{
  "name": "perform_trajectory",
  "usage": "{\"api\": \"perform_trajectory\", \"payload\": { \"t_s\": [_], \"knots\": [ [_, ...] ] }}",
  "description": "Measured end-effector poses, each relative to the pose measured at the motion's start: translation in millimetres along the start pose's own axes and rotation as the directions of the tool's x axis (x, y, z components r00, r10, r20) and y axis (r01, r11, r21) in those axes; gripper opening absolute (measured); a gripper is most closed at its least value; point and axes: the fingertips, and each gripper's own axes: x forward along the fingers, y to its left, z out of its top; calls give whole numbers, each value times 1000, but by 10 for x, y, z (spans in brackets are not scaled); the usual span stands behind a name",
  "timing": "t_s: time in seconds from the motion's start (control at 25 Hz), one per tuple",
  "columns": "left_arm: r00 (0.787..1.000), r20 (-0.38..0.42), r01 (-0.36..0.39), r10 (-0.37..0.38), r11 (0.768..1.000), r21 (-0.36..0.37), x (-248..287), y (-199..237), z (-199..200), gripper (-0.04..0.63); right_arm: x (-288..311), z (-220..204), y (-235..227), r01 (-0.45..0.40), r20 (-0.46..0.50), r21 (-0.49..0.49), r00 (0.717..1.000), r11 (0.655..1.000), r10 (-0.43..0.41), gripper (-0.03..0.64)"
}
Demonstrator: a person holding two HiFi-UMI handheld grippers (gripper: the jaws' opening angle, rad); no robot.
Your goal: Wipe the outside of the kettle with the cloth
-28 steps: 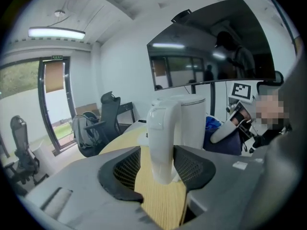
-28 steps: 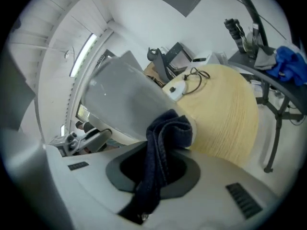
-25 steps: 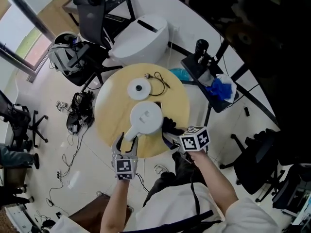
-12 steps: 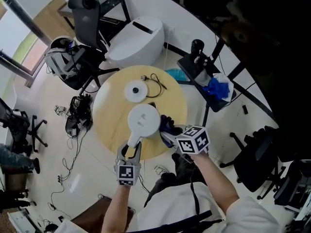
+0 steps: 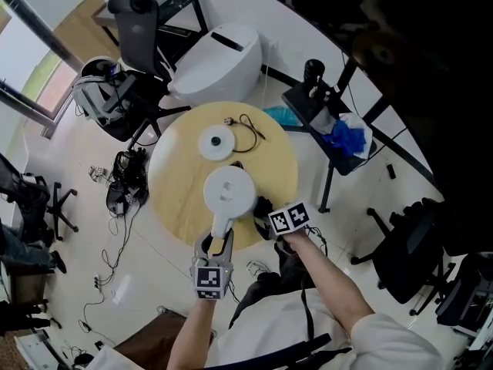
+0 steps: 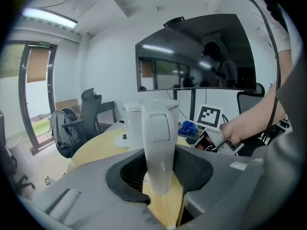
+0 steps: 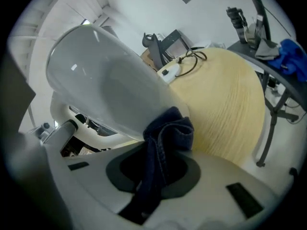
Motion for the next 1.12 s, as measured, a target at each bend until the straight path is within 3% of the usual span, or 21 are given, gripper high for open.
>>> {"api": "perform_trajectory", "payload": {
  "t_s": [0.12, 0.28, 0.48, 0.68, 0.84, 1.12],
  "knots": [
    [1000, -1, 9, -9, 1000, -7, -7, -62, -7, 152, 40, -62, -22, -17, -8, -2, 1000, 1000, 17, 66],
    [1000, -13, -8, 8, 1000, -1, 2, -72, -2, 150, -271, 108, 364, -76, 34, -119, 996, 990, 81, 66],
    [999, -24, -43, 43, 999, -8, 57, -77, 1, 150, -887, 460, 1054, -199, 131, -243, 963, 949, 236, 66],
    [999, -26, -46, 45, 999, -23, 72, -89, 0, 150, -1257, 706, 1458, -240, 179, -332, 934, 912, 311, 66],
    [999, -32, -42, 41, 999, -31, 91, -171, 7, 150, -1160, 647, 1339, -290, 181, -256, 922, 922, 341, 64],
    [999, -37, -29, 27, 999, -46, 85, -266, 24, 150, -558, 273, 774, -249, 99, -111, 961, 962, 260, 64]
  ]
}}
